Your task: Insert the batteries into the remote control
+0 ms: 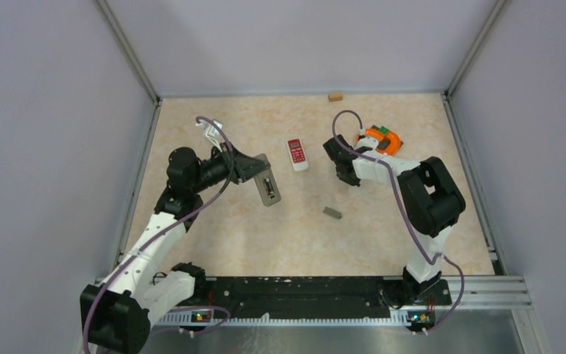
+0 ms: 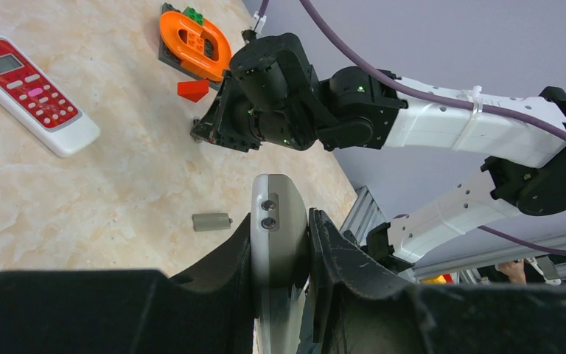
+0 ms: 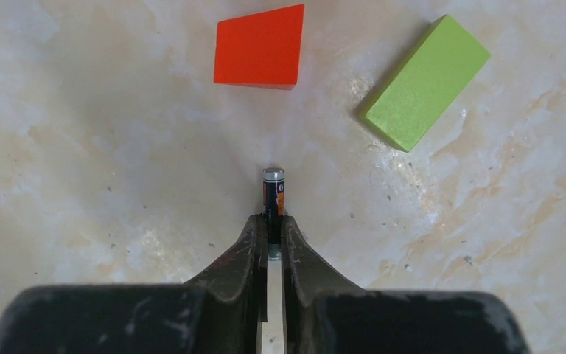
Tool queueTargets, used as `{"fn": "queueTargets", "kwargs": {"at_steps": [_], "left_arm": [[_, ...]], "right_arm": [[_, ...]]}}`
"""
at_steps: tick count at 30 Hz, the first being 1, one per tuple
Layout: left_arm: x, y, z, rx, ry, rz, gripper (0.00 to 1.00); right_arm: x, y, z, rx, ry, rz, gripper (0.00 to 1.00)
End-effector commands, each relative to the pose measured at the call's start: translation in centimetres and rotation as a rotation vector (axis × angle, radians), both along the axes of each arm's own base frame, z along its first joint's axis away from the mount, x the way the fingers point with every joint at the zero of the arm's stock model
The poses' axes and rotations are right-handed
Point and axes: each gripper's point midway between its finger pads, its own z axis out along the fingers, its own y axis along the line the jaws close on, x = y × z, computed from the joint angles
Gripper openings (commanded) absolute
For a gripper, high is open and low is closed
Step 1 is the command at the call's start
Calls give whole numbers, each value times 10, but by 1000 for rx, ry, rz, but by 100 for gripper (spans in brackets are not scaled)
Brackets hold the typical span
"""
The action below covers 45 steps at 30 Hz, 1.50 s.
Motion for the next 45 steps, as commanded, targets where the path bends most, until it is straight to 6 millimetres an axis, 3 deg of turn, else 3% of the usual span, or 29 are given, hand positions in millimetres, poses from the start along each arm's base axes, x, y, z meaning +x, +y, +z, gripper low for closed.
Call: {"fn": "queueTargets", "kwargs": {"at_steps": [1,7,13,19,23,26,29,36,45], "left_arm": [[3,-2,5,-23,-17,-9,0],[4,-8,-5,-63,55,-44,0],[13,-19,-27,-104,187,-73,0],[20,-39,-47,-129,262,-149,0],[28,-47,-42,-162,230,-205,0],[33,-52,-34,-210,224,-233,0],[36,-55,-33,-256,256,-248,0],[41,-58,-50,-311,383,-239,0],[41,-59,-51,-330,396,-245,0]], "right_arm": [[-6,-13,17,-29,-10,38,2],[-9,-2,45,39,-75,143,0],[-25,38,96,256,-153,351,0],[-60,84,176,447,-315,613,0],[-92,118,233,545,-443,818,0],[-117,143,257,597,-467,930,0],[-129,158,262,609,-447,983,0],[-138,190,249,598,-368,1061,0],[-137,198,231,494,-276,1077,5]]}}
